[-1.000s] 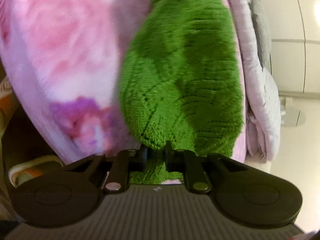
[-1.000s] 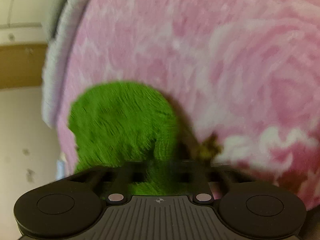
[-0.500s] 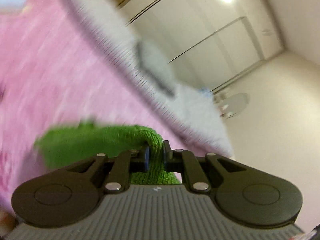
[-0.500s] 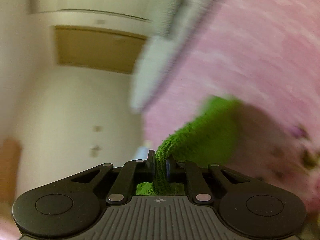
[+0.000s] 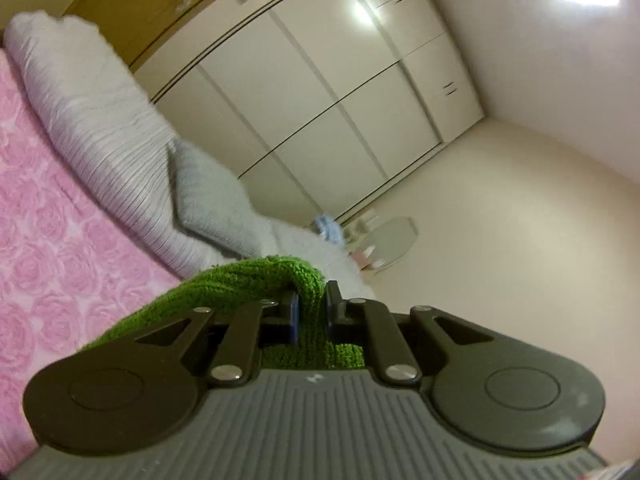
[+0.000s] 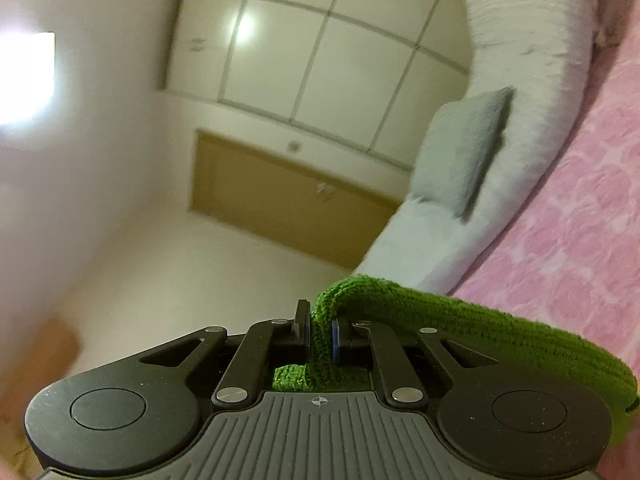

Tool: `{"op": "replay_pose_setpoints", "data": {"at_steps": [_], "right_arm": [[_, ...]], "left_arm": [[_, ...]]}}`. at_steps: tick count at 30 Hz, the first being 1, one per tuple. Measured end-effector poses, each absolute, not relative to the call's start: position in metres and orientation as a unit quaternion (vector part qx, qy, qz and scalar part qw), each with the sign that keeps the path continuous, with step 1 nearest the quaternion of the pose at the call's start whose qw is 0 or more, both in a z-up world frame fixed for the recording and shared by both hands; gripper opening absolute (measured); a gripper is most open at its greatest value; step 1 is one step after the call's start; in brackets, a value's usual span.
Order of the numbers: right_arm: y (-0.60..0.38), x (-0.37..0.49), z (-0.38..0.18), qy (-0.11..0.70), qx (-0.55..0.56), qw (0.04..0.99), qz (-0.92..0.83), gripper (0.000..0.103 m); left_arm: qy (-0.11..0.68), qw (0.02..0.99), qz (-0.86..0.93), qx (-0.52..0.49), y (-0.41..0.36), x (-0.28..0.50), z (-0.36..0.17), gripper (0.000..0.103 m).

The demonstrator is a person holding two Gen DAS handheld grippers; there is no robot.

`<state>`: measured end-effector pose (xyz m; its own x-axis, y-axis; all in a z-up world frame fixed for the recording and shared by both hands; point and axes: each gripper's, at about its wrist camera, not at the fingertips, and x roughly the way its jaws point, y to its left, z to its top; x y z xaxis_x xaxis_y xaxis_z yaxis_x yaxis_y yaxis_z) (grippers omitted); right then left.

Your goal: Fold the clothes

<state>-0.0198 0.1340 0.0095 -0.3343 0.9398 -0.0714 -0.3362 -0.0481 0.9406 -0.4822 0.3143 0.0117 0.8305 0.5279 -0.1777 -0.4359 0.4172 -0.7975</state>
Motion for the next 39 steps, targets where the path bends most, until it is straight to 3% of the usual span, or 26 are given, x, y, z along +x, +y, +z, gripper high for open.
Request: {"op": "replay_pose_setpoints", "data": {"at_steps": [3, 9, 14, 17, 21, 23, 26, 30, 31, 32, 34, 39], "right_arm": [[0.161, -0.022, 0.022, 0.465, 0.321, 0.505, 0.652, 0.009], [0.163, -0.027, 0.052, 0.400, 0.329, 0.507, 0.689, 0.009], [0.122, -0.040, 0.027, 0.407, 0.301, 0.500, 0.702, 0.009], [0.092, -0.049, -0.041, 0.489, 0.231, 0.517, 0.664, 0.009], [0.057, -0.072, -0.178, 0.649, 0.120, 0.558, 0.503, 0.014], [0.040, -0.082, -0.232, 0.687, 0.090, 0.567, 0.446, 0.014], [0.032, -0.093, -0.290, 0.699, 0.053, 0.581, 0.414, 0.014], [0.049, -0.095, -0.327, 0.650, 0.037, 0.613, 0.448, 0.014], [0.040, -0.097, -0.332, 0.636, 0.041, 0.617, 0.461, 0.020], [0.033, -0.099, -0.337, 0.623, 0.044, 0.622, 0.473, 0.041], [0.024, -0.099, -0.345, 0.599, 0.053, 0.628, 0.493, 0.071], [-0.012, -0.112, -0.359, 0.564, 0.096, 0.624, 0.532, 0.071]], "left_arm": [[-0.046, 0.847, 0.280, -0.448, 0.350, -0.476, 0.013, 0.009], [-0.085, 0.887, 0.238, -0.386, 0.351, -0.487, 0.044, 0.009], [-0.052, 0.884, 0.233, -0.402, 0.307, -0.526, -0.005, 0.009], [0.033, 0.846, 0.264, -0.463, 0.275, -0.553, -0.085, 0.011], [0.182, 0.717, 0.347, -0.576, 0.240, -0.592, -0.227, 0.008], [0.220, 0.703, 0.366, -0.568, 0.238, -0.599, -0.262, 0.008], [0.274, 0.681, 0.392, -0.554, 0.236, -0.609, -0.313, 0.009], [0.243, 0.720, 0.377, -0.530, 0.244, -0.596, -0.342, 0.011], [0.234, 0.727, 0.374, -0.526, 0.242, -0.597, -0.348, 0.013], [0.226, 0.734, 0.372, -0.522, 0.244, -0.592, -0.352, 0.015], [0.208, 0.747, 0.363, -0.516, 0.237, -0.589, -0.361, 0.017], [0.174, 0.771, 0.343, -0.507, 0.199, -0.597, -0.366, 0.019]]}}
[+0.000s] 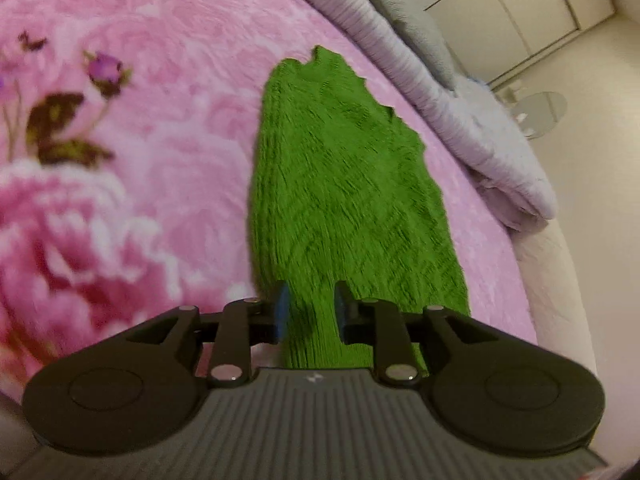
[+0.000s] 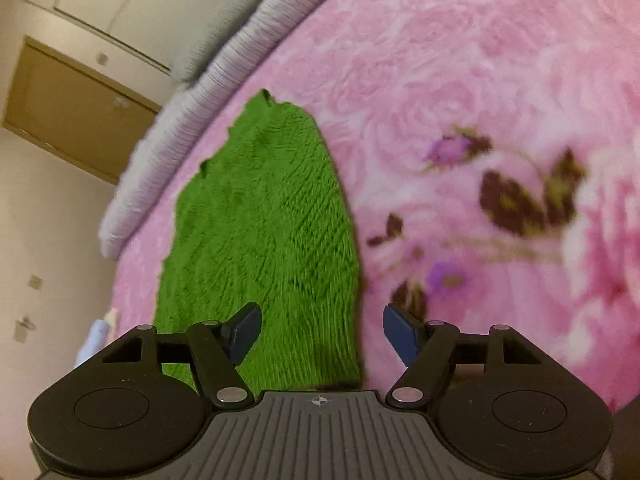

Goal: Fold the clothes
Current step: 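Lay the garment flat on the bed and open both grippers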

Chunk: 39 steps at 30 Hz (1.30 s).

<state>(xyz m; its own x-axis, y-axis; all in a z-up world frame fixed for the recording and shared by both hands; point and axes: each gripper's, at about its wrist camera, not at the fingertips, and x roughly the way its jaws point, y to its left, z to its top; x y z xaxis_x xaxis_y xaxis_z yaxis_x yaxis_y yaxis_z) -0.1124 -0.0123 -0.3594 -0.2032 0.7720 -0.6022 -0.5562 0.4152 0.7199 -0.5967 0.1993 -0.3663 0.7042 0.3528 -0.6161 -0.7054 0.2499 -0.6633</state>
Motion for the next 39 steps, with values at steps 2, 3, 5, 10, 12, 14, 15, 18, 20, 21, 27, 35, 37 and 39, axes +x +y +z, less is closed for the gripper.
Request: {"op": "replay_pose_setpoints", "data": {"at_steps": [2, 3, 5, 10, 12, 14, 15, 18, 20, 21, 27, 35, 37, 39], "right_arm": [[-0.031, -0.118, -0.359, 0.574, 0.119, 0.627, 0.513, 0.071], [-0.038, -0.121, -0.355, 0.578, 0.130, 0.624, 0.510, 0.071], [-0.051, -0.126, -0.339, 0.565, 0.139, 0.617, 0.530, 0.071], [-0.063, -0.147, -0.309, 0.473, 0.041, 0.655, 0.588, 0.068], [-0.061, -0.170, -0.301, 0.404, -0.055, 0.672, 0.618, 0.064], [-0.057, -0.200, -0.300, 0.316, -0.165, 0.680, 0.641, 0.059], [-0.055, -0.215, -0.301, 0.271, -0.216, 0.678, 0.648, 0.059], [-0.048, -0.255, -0.317, 0.157, -0.322, 0.654, 0.666, 0.050], [-0.044, -0.272, -0.329, 0.109, -0.366, 0.633, 0.673, 0.050], [-0.042, -0.279, -0.335, 0.088, -0.382, 0.627, 0.673, 0.050], [-0.027, -0.287, -0.366, 0.027, -0.438, 0.605, 0.664, 0.050], [-0.030, -0.281, -0.383, -0.027, -0.462, 0.600, 0.653, 0.036], [-0.033, -0.281, -0.379, -0.034, -0.451, 0.605, 0.656, 0.035], [-0.035, -0.281, -0.375, -0.035, -0.436, 0.615, 0.656, 0.035]], "left_arm": [[0.175, 0.756, 0.361, -0.517, 0.185, -0.600, -0.364, 0.020], [0.174, 0.750, 0.369, -0.522, 0.178, -0.602, -0.363, 0.021], [0.151, 0.760, 0.356, -0.522, 0.165, -0.608, -0.355, 0.029], [0.154, 0.782, 0.360, -0.484, 0.144, -0.606, -0.341, 0.028], [0.181, 0.818, 0.340, -0.428, 0.133, -0.593, -0.329, 0.028], [0.226, 0.845, 0.330, -0.354, 0.121, -0.574, -0.320, 0.028], [0.250, 0.859, 0.326, -0.306, 0.114, -0.561, -0.318, 0.028], [0.306, 0.884, 0.315, -0.164, 0.092, -0.526, -0.320, 0.028], [0.343, 0.883, 0.310, -0.084, 0.081, -0.505, -0.332, 0.028], [0.360, 0.880, 0.307, -0.044, 0.076, -0.495, -0.338, 0.028], [0.410, 0.857, 0.297, 0.098, 0.065, -0.460, -0.371, 0.028], [0.420, 0.851, 0.291, 0.118, 0.077, -0.449, -0.383, 0.022], [0.419, 0.853, 0.289, 0.114, 0.078, -0.449, -0.382, 0.019], [0.417, 0.853, 0.290, 0.119, 0.077, -0.449, -0.384, 0.019]]}}
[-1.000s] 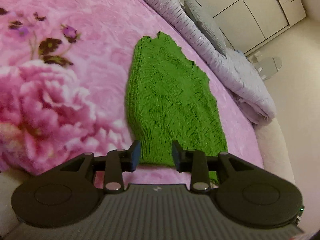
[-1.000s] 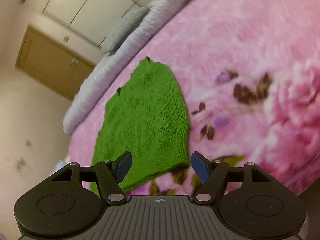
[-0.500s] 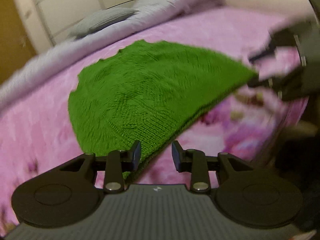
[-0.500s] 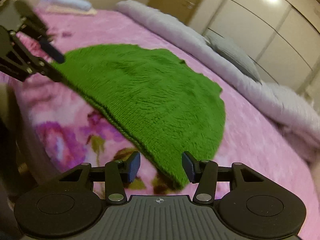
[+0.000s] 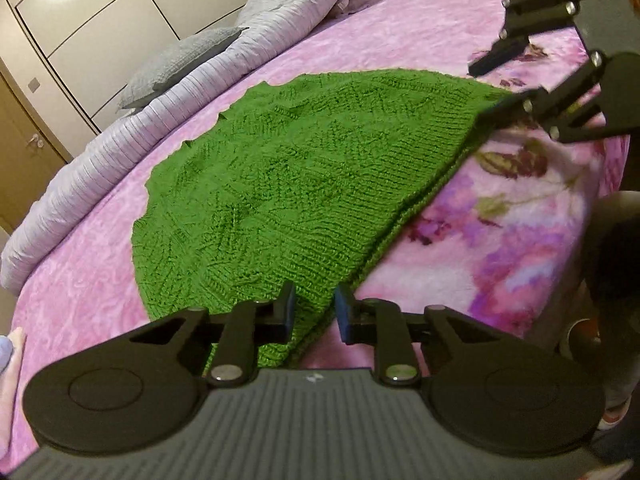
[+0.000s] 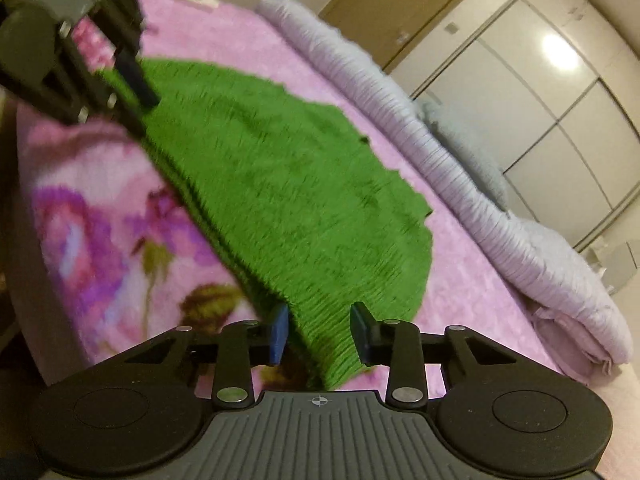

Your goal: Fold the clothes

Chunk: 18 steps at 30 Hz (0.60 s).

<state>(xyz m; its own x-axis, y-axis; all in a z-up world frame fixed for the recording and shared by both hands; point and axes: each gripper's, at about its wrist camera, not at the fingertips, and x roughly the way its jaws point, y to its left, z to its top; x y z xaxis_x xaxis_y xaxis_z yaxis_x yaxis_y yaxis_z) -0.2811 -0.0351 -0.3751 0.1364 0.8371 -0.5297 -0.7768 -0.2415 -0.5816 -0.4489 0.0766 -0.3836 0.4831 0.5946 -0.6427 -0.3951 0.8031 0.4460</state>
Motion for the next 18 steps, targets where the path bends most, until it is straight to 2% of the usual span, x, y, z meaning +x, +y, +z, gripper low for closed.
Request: {"op": "replay_pose_setpoints", "data": {"at_steps": [5, 10, 14, 16, 18], "right_arm": [[-0.025, -0.283, -0.382, -0.029, -0.459, 0.611, 0.644, 0.035], [-0.020, -0.293, -0.393, -0.064, -0.484, 0.596, 0.637, 0.035], [-0.018, -0.293, -0.391, -0.059, -0.472, 0.602, 0.641, 0.034], [-0.018, -0.292, -0.389, -0.051, -0.466, 0.606, 0.643, 0.024], [-0.018, -0.291, -0.387, -0.045, -0.460, 0.612, 0.642, 0.024]], "left_arm": [[0.420, 0.851, 0.289, 0.126, 0.076, -0.446, -0.389, 0.019], [0.425, 0.841, 0.276, 0.187, 0.069, -0.439, -0.399, 0.020], [0.427, 0.837, 0.267, 0.216, 0.065, -0.440, -0.401, 0.020], [0.428, 0.834, 0.261, 0.230, 0.063, -0.440, -0.402, 0.020], [0.430, 0.829, 0.254, 0.252, 0.061, -0.439, -0.405, 0.020]]}}
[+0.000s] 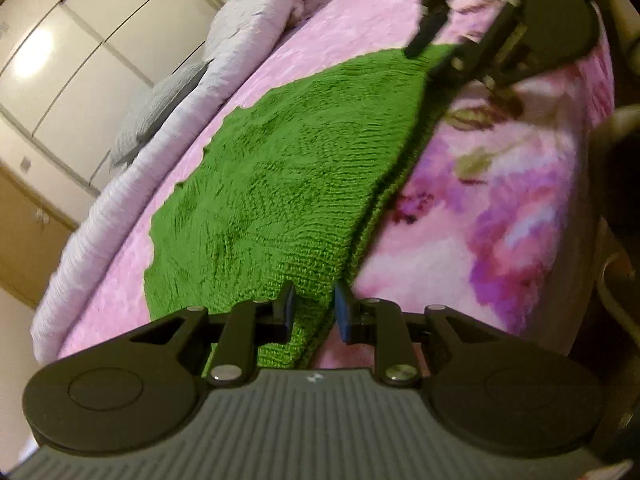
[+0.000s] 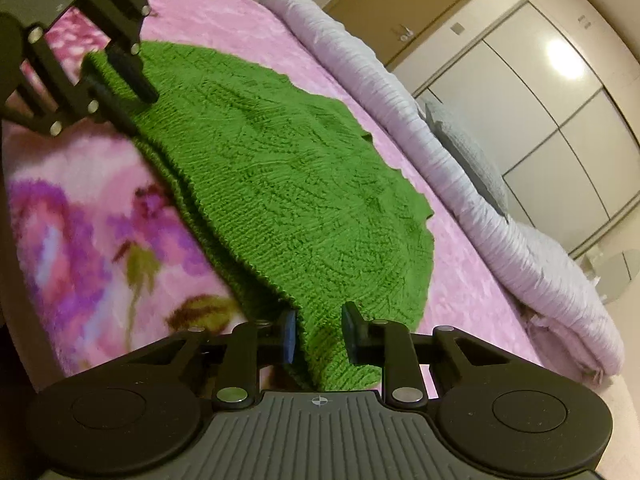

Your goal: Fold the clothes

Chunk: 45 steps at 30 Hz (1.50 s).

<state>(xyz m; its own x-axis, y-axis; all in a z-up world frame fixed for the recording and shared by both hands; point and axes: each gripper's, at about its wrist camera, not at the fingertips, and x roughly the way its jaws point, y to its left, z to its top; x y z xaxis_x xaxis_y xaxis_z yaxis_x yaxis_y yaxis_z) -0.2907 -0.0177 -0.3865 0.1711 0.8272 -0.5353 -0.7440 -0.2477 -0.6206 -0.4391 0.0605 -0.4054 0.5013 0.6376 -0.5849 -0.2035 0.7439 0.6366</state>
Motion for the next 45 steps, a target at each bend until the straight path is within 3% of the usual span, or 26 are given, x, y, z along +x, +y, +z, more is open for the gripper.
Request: {"op": "replay_pose_setpoints", "data": {"at_steps": [6, 7, 8, 15, 20, 22, 25, 28, 32, 33, 34, 35, 36, 37, 45], "right_arm": [[-0.014, -0.289, -0.381, -0.035, -0.447, 0.625, 0.639, 0.022], [-0.015, -0.289, -0.381, -0.029, -0.446, 0.624, 0.641, 0.002], [-0.016, -0.288, -0.380, -0.025, -0.446, 0.625, 0.640, 0.002], [-0.039, -0.279, -0.374, -0.019, -0.448, 0.653, 0.610, 0.001], [-0.043, -0.286, -0.391, -0.010, -0.493, 0.613, 0.617, 0.002], [-0.042, -0.284, -0.381, 0.017, -0.483, 0.602, 0.635, 0.002], [-0.042, -0.271, -0.365, 0.082, -0.462, 0.601, 0.647, 0.002], [-0.048, -0.233, -0.341, 0.203, -0.345, 0.627, 0.668, 0.003], [-0.043, -0.154, -0.332, 0.409, -0.113, 0.638, 0.642, 0.003], [-0.044, -0.136, -0.338, 0.453, -0.048, 0.633, 0.626, 0.006], [-0.047, -0.124, -0.344, 0.486, 0.006, 0.624, 0.612, 0.022], [-0.046, -0.111, -0.349, 0.515, 0.055, 0.612, 0.598, 0.050], [-0.041, -0.103, -0.351, 0.529, 0.080, 0.605, 0.589, 0.063], [-0.034, -0.099, -0.353, 0.540, 0.096, 0.600, 0.583, 0.069], [0.002, -0.088, -0.377, 0.599, 0.149, 0.567, 0.546, 0.066]], "left_arm": [[0.433, 0.825, 0.241, 0.272, 0.060, -0.439, -0.409, 0.019], [0.433, 0.826, 0.238, 0.270, 0.061, -0.439, -0.409, 0.011], [0.431, 0.830, 0.237, 0.261, 0.063, -0.440, -0.407, 0.003], [0.370, 0.878, 0.257, 0.160, 0.072, -0.459, -0.374, 0.001], [0.426, 0.858, 0.236, 0.164, 0.066, -0.457, -0.398, 0.000], [0.428, 0.863, 0.240, 0.123, 0.070, -0.463, -0.393, 0.000], [0.419, 0.870, 0.256, 0.051, 0.083, -0.477, -0.377, 0.000], [0.375, 0.882, 0.277, -0.072, 0.100, -0.500, -0.356, 0.006], [0.264, 0.858, 0.338, -0.283, 0.142, -0.547, -0.343, 0.030], [0.232, 0.842, 0.352, -0.336, 0.153, -0.559, -0.345, 0.030], [0.203, 0.821, 0.363, -0.391, 0.164, -0.572, -0.350, 0.031], [0.176, 0.798, 0.368, -0.443, 0.174, -0.584, -0.358, 0.031], [0.150, 0.773, 0.371, -0.492, 0.183, -0.595, -0.366, 0.032], [0.137, 0.759, 0.370, -0.518, 0.187, -0.600, -0.372, 0.033], [0.083, 0.693, 0.322, -0.640, 0.196, -0.596, -0.420, 0.033]]}}
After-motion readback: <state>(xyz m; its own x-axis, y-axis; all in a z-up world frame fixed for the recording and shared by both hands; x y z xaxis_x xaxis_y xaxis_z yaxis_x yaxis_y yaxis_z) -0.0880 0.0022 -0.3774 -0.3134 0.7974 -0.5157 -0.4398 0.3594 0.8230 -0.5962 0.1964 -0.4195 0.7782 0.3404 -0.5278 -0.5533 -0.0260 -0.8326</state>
